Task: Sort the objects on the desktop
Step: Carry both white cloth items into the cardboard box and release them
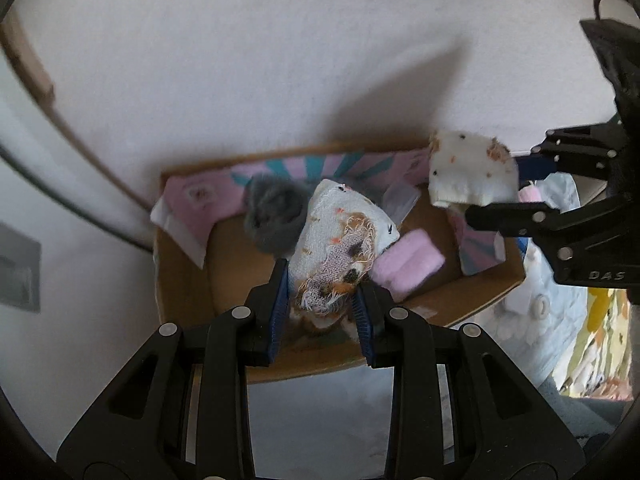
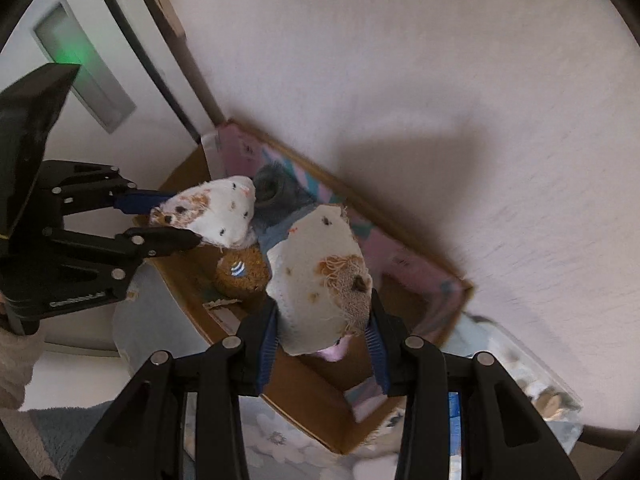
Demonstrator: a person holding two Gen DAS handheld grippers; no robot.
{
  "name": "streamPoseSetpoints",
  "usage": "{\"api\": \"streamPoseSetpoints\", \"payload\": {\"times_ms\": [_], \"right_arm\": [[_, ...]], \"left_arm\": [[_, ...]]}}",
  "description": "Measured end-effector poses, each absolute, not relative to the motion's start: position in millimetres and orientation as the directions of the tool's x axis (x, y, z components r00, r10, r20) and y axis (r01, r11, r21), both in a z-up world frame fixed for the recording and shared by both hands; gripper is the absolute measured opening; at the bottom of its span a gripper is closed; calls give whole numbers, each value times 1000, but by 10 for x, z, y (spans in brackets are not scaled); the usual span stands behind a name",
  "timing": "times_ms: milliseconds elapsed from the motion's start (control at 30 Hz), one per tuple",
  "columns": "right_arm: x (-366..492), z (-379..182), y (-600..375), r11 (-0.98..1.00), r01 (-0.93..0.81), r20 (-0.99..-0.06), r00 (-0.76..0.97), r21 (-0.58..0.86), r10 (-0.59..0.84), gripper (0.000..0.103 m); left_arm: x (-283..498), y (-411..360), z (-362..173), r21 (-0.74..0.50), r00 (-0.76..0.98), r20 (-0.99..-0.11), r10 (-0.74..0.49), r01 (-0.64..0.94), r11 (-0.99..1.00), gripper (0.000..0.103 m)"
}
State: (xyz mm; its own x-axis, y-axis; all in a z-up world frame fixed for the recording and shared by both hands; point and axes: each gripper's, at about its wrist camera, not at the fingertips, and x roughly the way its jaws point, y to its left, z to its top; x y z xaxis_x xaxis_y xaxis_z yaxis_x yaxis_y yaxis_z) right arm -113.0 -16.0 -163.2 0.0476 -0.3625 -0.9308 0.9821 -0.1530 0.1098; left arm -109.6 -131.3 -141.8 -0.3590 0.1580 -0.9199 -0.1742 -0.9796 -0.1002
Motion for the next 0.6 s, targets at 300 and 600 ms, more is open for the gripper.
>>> {"api": "streamPoseSetpoints", "payload": {"times_ms": [300, 600], "right_arm": [[-1085, -1751, -190, -168, 979, -946, 59, 117, -320, 37], [-1169, -1713, -186, -247, 964, -937, 8, 100, -348, 81]], "left_arm": [[-1094, -1508, -1522, -93, -351, -926, 141, -149, -984, 28], [-1028, -1459, -1320, -32, -450, -888, 96, -149, -988, 99]]}}
